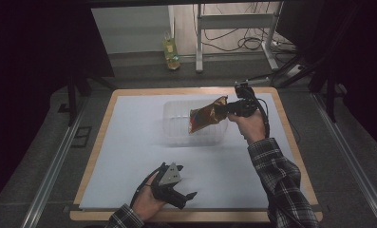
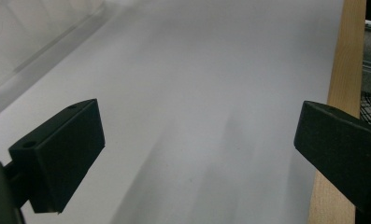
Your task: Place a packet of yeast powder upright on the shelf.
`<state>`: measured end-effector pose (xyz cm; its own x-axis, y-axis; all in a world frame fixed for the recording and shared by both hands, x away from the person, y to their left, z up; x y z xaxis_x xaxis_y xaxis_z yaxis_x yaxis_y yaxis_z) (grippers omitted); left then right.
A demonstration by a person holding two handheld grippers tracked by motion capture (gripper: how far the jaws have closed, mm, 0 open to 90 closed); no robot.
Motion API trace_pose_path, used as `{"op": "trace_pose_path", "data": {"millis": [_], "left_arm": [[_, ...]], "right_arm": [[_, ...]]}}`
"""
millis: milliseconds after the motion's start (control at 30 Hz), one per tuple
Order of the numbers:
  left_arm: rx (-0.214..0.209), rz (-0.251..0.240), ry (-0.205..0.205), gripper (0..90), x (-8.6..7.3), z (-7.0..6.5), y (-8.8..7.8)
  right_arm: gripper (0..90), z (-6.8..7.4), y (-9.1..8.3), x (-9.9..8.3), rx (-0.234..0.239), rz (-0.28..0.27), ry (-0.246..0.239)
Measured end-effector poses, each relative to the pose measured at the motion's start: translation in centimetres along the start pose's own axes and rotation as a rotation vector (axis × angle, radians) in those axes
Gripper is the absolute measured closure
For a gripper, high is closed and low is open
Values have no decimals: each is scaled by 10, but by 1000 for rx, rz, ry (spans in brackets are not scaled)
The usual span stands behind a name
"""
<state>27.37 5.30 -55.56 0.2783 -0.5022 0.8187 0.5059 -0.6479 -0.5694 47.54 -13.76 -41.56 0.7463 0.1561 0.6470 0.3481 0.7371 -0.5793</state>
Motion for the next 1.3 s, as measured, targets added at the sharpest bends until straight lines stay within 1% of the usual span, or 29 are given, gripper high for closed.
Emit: {"op": "trace_pose_path", "data": {"millis": [267,600,900,1033,1067,1133,1300], "left_arm": [[-4,1,1,17,0,0,0],[-9,2,3,18,0,-1,1],[-8,-2,2,18,0,-1,0],[-8,-2,2,18,0,-1,0],[-8,-2,1,18,0,-1,0],[-8,-2,2,18,0,-1,0],[-8,-5,3,17,1,-2,0]], "right_arm": [[740,7,15,6,-30,31,-26],[728,14,28,12,-26,30,-29],[716,18,40,17,-15,11,-25],[713,20,47,19,-12,6,-24],[711,20,50,19,-12,7,-26],[710,21,52,19,-12,7,-26],[708,21,64,18,-20,13,-31]]}}
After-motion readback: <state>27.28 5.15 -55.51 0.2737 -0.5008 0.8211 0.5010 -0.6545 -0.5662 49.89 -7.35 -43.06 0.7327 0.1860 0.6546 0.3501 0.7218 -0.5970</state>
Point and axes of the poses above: each handheld gripper's, and its own axes: y roughly forward along the jaws, x roughly out of its top, z roughly to its left, the point moved 5 cm from there along y, roughly forward along the jaws, and after that the axes turned 6 degrees about x, right-handed, at the moved point
